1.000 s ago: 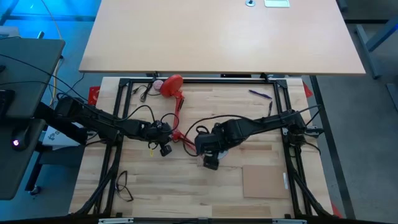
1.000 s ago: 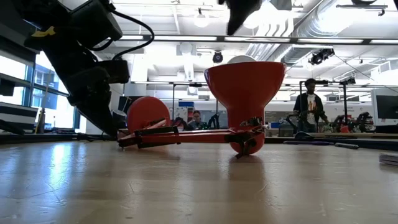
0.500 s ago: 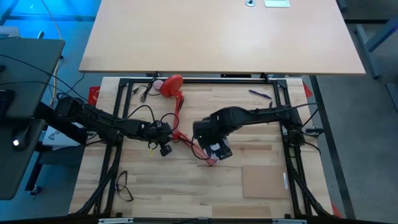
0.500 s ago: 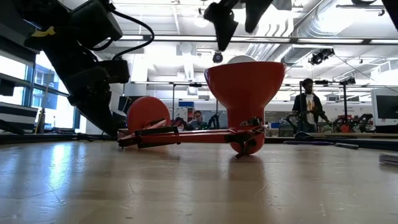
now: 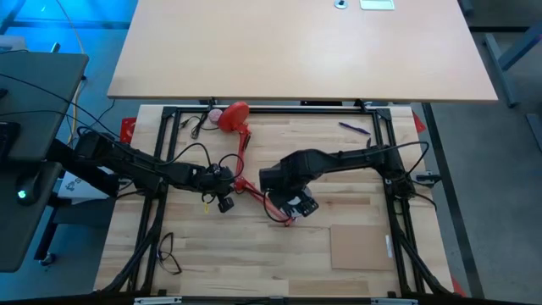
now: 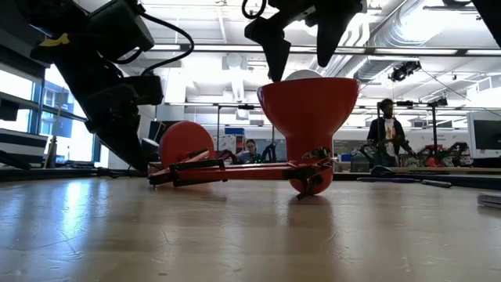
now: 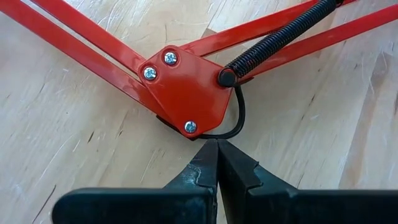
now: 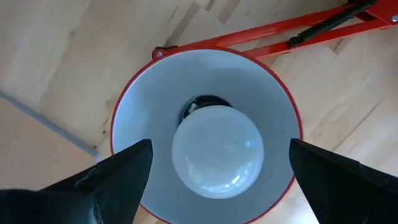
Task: Screw lightbulb
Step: Insert the lightbulb into the desk lamp
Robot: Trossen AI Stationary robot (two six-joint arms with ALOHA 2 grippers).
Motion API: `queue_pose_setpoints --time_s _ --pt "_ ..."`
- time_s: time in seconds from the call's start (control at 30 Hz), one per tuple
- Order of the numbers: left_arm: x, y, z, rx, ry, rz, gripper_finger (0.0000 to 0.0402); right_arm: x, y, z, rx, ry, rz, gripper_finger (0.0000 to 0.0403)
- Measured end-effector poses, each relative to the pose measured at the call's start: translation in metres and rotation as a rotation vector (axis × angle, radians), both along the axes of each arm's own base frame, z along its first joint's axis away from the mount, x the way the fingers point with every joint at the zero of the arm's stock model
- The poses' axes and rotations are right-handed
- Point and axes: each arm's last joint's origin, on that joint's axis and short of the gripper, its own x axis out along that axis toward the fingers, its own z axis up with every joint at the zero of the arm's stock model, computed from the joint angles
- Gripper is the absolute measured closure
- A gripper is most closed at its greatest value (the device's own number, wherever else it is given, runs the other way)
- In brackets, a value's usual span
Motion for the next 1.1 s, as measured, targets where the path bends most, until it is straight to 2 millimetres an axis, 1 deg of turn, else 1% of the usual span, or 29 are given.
queue_pose_setpoints --time_s 0.17,0.27,0.33,0.4,0.53,0.6,0.63,0.7,0.77,0.83,0.87,0.9,0.97,1.03,1.1 --pt "0.0 0.0 0.0 0.005 0.001 -0.007 0.0401 -0.001 -0.008 0.0 0.005 0.017 -0.031 0.0036" --pt "0.0 0.0 0.0 0.005 0.001 -0.008 0.0402 -0.006 -0.012 0.0 0.013 0.08 -0.061 0.0036" --pt "0.0 0.0 0.0 0.005 0.002 -0.007 0.0401 -0.011 -0.012 0.005 0.026 0.092 -0.087 0.0036" --pt "0.0 0.0 0.0 0.005 0.002 -0.007 0.0401 -0.018 -0.013 0.018 0.038 0.062 -0.101 0.0036" --pt "0.0 0.0 0.0 0.008 0.003 -0.005 0.0401 -0.042 -0.017 0.056 0.026 -0.046 -0.116 0.0036" --pt "0.0 0.0 0.0 0.01 0.004 -0.003 0.0401 -0.055 -0.016 0.069 0.012 -0.086 -0.138 0.0036" --pt "0.0 0.001 0.0 0.011 0.005 -0.001 0.0401 -0.063 -0.014 0.069 0.013 -0.079 -0.147 0.0036" --pt "0.0 0.001 0.0 0.005 0.004 0.01 0.0401 -0.084 -0.011 0.06 0.003 -0.018 -0.182 0.0036" --pt "-0.001 0.001 0.0 -0.005 0.003 0.027 0.0401 -0.11 -0.008 0.051 -0.008 0.039 -0.241 0.0036" --pt "-0.001 0.001 0.0 -0.011 0.002 0.038 0.0401 -0.132 -0.004 0.05 -0.003 0.027 -0.305 0.0036" --pt "-0.001 0.001 0.0 -0.013 0.001 0.04 0.0401 -0.137 -0.001 0.051 0.011 -0.006 -0.326 0.0036" --pt "-0.001 0.001 0.0 -0.013 0.001 0.04 0.0401 -0.138 0.003 0.054 0.035 -0.068 -0.334 0.0036" --pt "-0.001 0.001 0.0 -0.011 0.001 0.037 0.0401 -0.133 0.014 0.057 0.069 -0.2 -0.283 0.0036" --pt "-0.001 0.001 0.0 -0.007 0.004 0.031 0.0401 -0.125 0.023 0.052 0.054 -0.269 -0.197 0.0036" --pt "-0.001 0.001 -0.001 -0.004 0.01 0.028 0.0401 -0.115 0.027 0.042 0.035 -0.28 -0.139 0.0036"
